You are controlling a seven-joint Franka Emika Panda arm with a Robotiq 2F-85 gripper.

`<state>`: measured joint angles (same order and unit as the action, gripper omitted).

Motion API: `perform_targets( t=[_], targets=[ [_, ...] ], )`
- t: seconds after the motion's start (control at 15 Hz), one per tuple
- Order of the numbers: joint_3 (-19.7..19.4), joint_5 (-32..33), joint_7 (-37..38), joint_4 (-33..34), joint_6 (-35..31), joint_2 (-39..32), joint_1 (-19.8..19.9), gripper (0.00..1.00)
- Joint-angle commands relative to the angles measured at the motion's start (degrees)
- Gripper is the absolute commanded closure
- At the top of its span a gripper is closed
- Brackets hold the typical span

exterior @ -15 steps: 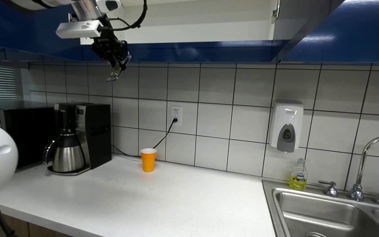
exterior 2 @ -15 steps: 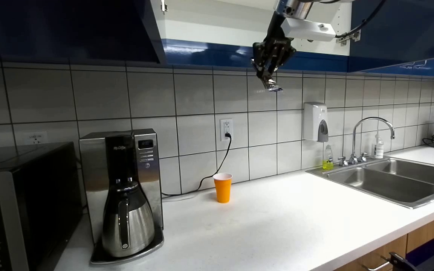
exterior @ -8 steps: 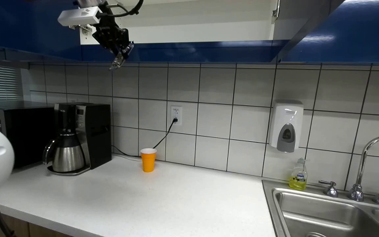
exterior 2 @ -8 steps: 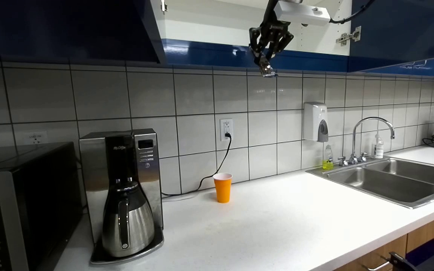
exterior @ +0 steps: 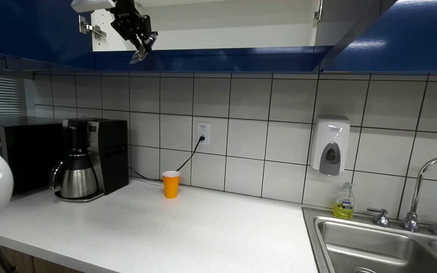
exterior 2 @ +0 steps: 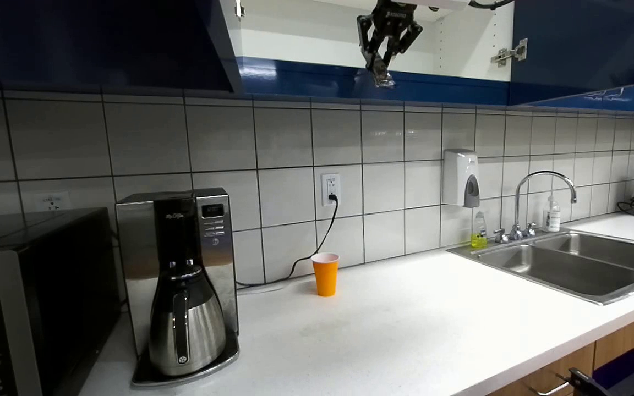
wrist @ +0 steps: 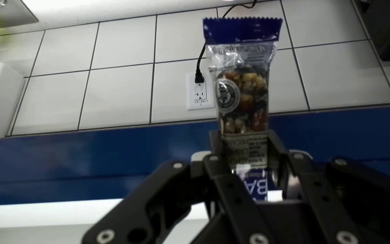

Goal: Shift the chocolate bar to the open cupboard

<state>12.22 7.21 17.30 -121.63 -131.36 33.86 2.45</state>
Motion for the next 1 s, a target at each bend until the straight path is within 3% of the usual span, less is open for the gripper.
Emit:
perform_targets(
  t=[0.0, 0.93],
  targets=[
    [0.75, 1.18, 1.71, 6.92, 4.38, -3.58, 0.96, 0.92],
    [-1.71, 0.74, 4.58, 25.58, 13.18, -16.07, 0.32, 0.92]
  ],
)
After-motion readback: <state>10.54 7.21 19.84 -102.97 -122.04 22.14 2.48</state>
